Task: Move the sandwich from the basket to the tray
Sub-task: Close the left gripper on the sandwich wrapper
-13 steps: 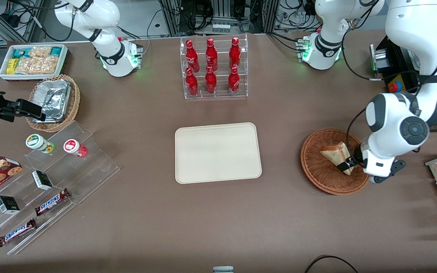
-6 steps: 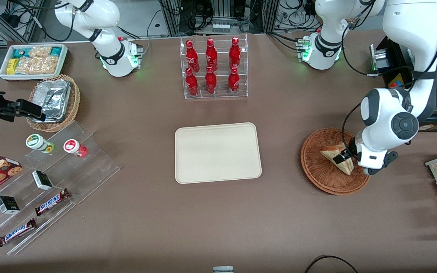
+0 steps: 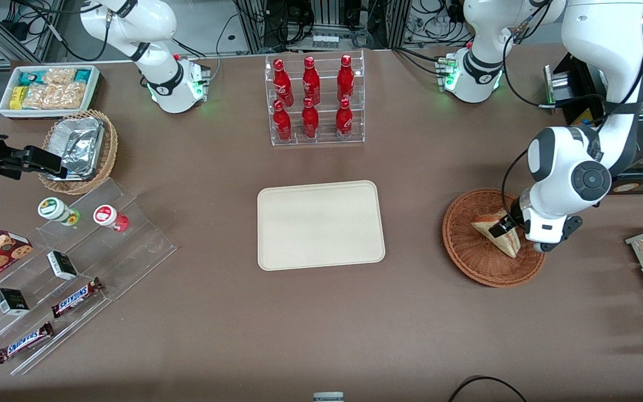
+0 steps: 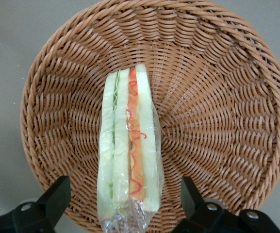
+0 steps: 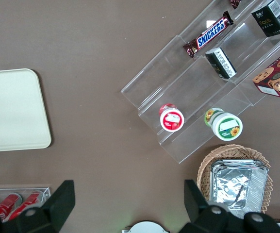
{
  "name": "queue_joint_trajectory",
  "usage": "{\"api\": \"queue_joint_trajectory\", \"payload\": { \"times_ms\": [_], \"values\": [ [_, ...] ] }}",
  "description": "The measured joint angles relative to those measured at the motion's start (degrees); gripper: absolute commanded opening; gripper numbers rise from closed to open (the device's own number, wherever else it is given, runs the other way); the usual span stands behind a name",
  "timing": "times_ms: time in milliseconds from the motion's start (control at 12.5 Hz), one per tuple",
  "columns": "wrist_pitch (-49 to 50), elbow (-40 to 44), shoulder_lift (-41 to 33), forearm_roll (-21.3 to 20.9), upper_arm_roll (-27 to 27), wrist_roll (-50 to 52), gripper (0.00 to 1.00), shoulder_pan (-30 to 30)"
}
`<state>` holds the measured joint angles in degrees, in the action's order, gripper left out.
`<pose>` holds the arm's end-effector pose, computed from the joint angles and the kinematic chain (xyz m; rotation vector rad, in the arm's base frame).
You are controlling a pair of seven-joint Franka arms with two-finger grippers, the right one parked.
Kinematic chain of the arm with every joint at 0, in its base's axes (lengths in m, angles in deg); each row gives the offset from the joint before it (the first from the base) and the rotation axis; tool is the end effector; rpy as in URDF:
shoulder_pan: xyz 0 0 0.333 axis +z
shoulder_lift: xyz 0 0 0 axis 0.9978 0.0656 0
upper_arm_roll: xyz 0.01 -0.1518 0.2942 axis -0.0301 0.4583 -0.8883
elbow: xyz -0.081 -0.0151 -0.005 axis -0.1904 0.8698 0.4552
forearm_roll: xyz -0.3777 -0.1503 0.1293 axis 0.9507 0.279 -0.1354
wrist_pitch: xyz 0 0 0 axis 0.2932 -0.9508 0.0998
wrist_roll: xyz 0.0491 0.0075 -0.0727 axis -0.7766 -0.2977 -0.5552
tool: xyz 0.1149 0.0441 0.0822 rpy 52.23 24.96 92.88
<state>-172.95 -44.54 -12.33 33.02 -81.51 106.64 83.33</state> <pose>0.5837 -0.0384 0.2266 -2.9483 -0.9698 0.1433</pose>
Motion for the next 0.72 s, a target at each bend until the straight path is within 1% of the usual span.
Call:
{"api": "queue_joint_trajectory", "payload": {
  "times_ms": [159,319,399,478,558,638,717],
  "values": [
    [-2.4,-1.5,0.0,0.0,0.0,0.3,1.0,0.0],
    [-3.7,-2.5,0.0,0.0,0.0,0.5,0.95,0.0],
    [-4.2,-2.8,0.1,0.0,0.0,0.6,0.83,0.0],
    [-4.3,-3.0,0.2,0.1,0.0,0.7,0.53,0.0],
    [-4.4,-3.2,0.2,0.3,0.0,1.1,0.28,0.0],
    [-4.4,-3.2,0.3,0.3,0.0,1.5,0.08,0.0],
    [-4.4,-3.3,0.3,0.3,0.0,1.8,0.0,0.0]
  ]
}}
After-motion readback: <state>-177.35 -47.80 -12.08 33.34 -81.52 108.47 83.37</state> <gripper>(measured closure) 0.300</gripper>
